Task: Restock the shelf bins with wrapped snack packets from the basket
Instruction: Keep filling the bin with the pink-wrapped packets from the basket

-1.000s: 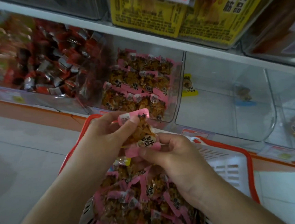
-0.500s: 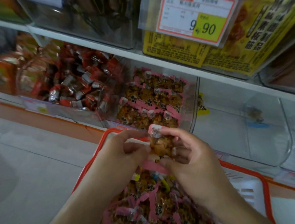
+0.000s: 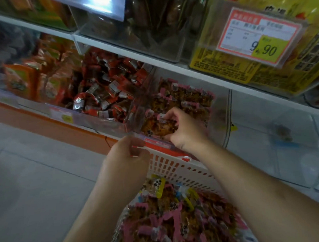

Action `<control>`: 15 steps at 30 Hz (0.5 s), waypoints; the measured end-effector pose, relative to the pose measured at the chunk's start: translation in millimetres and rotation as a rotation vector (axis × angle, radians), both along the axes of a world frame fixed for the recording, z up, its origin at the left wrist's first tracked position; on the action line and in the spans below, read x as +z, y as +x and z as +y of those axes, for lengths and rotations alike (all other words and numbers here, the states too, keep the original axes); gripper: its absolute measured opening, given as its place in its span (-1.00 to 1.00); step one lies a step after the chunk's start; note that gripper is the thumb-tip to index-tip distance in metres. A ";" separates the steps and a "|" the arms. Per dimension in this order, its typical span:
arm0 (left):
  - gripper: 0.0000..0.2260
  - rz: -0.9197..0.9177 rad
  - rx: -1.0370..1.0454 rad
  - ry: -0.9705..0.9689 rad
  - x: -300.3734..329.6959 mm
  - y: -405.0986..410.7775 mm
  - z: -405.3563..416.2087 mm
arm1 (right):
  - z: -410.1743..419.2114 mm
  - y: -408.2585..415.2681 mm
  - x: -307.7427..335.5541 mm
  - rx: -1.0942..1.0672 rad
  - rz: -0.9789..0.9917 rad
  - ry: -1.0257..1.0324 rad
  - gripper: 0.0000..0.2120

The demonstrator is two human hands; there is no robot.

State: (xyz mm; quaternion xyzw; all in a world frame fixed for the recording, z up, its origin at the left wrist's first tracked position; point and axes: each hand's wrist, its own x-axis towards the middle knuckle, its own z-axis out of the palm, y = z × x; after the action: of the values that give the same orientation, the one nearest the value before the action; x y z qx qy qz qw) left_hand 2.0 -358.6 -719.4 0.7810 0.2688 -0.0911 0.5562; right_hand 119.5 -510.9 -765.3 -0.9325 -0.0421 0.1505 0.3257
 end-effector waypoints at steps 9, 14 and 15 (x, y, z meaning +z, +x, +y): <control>-0.88 0.062 -0.104 0.117 -7.6 -1.5 5.6 | 2.8 16.1 -8.1 0.175 -0.108 -0.440 -0.43; -0.88 0.056 -0.123 0.144 -9.9 -1.6 1.7 | 0.9 24.2 -16.4 0.231 -0.110 -0.505 -0.41; -0.88 0.057 -0.126 0.146 -10.1 -1.5 1.3 | 1.0 24.9 -17.0 0.238 -0.112 -0.503 -0.39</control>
State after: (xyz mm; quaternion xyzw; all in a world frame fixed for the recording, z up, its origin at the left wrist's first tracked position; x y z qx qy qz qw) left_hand 0.5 -357.3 -729.5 0.8319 0.2409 -0.1283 0.4832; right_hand 144.3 -509.9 -782.4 -0.9794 -0.1304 0.1418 0.0613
